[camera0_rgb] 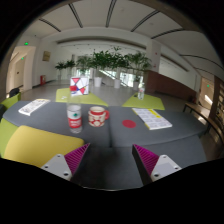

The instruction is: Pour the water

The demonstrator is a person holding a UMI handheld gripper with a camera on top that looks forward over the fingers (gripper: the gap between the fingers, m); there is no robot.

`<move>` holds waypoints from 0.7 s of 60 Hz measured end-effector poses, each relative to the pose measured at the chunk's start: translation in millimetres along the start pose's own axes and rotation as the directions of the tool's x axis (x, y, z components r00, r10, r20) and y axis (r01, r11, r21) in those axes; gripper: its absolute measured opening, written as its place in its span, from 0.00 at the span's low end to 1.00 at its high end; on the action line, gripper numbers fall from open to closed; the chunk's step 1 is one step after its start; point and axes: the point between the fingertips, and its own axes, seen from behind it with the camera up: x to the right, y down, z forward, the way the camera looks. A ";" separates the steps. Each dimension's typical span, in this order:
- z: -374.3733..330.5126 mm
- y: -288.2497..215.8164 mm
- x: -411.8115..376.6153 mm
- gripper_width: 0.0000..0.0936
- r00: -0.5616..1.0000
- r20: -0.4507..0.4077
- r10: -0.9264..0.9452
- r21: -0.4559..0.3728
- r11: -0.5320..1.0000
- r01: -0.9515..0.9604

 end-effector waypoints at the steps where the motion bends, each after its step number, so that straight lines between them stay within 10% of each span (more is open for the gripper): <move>1: 1.5 -0.5 -9.4 0.91 1.000 0.010 0.000 0.001 1.000 0.000; 24: 119.1 -91.4 -165.6 0.91 0.995 0.101 -0.019 0.144 0.990 0.004; 42: 211.0 -93.1 -180.2 0.77 0.997 0.065 0.049 0.092 0.994 -0.055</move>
